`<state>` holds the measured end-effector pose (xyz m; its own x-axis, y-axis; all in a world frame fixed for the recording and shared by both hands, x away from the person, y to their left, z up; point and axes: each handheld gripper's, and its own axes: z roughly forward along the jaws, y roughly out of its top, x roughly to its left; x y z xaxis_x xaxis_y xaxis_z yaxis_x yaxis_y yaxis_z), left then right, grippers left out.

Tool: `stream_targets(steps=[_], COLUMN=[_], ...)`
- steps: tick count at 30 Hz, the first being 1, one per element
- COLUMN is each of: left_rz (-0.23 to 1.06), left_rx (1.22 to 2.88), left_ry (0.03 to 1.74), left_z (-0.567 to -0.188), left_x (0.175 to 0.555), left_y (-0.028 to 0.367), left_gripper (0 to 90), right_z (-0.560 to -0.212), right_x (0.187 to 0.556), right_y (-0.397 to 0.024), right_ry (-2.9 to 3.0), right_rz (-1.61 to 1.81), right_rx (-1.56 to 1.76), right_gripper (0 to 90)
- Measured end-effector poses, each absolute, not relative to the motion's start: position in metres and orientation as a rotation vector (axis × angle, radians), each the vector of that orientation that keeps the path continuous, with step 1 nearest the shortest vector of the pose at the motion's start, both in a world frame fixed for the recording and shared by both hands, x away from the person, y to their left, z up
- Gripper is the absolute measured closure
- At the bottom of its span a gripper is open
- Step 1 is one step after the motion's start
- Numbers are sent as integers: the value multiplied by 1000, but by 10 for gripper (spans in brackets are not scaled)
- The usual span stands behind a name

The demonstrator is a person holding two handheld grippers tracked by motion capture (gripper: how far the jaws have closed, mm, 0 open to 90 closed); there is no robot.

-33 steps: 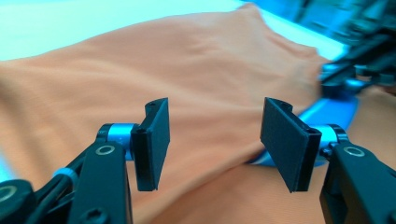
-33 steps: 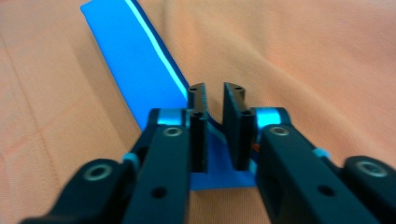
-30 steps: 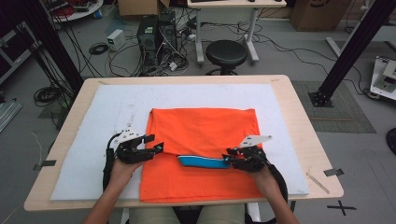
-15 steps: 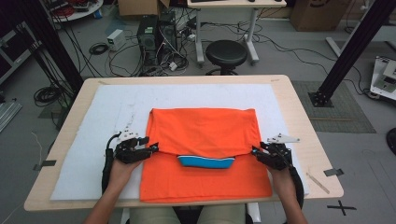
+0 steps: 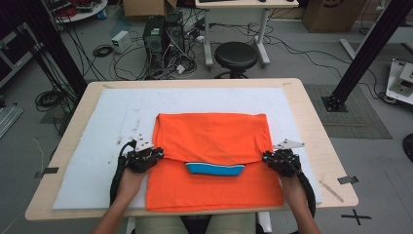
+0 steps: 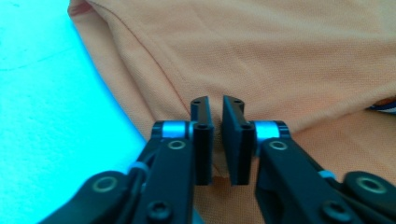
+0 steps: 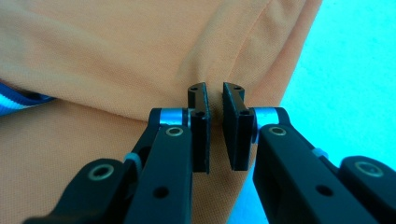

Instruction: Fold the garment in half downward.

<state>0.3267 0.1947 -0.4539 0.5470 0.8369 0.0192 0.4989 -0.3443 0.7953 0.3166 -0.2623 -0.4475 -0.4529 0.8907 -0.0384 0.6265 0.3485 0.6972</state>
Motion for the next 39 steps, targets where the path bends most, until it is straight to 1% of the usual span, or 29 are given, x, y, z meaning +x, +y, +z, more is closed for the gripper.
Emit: stream_targets(steps=[3, 5, 13, 30, 34, 37, 38, 39], left_rz=[552, 496, 373, 250, 229, 221, 217, 222], left_rx=[1991, 1956, 1834, 1783, 1797, 1826, 1832, 1832], left_ry=[1067, 1068, 1007, 887, 883, 899, 909, 925], left_z=[-453, -451, -435, -416, -416, -423, -426, -428], left_x=[324, 322, 302, 250, 242, 241, 242, 245], left_y=[196, 202, 222, 237, 240, 239, 239, 238], left_gripper=[853, 853, 852, 853, 852, 850, 839, 773], right_z=[-448, -447, -429, -395, -392, -397, -400, -403], right_x=[316, 315, 300, 240, 231, 231, 232, 234], right_y=[-264, -265, -270, -275, -275, -276, -277, -278], right_ry=[2200, 2201, 2171, 2161, 2169, 2189, 2197, 2202], right_rz=[889, 894, 977, 1075, 1074, 1048, 1048, 1043], right_rx=[1338, 1332, 1307, 1201, 1192, 1209, 1224, 1240], right_gripper=[835, 839, 843, 843, 842, 837, 824, 797])
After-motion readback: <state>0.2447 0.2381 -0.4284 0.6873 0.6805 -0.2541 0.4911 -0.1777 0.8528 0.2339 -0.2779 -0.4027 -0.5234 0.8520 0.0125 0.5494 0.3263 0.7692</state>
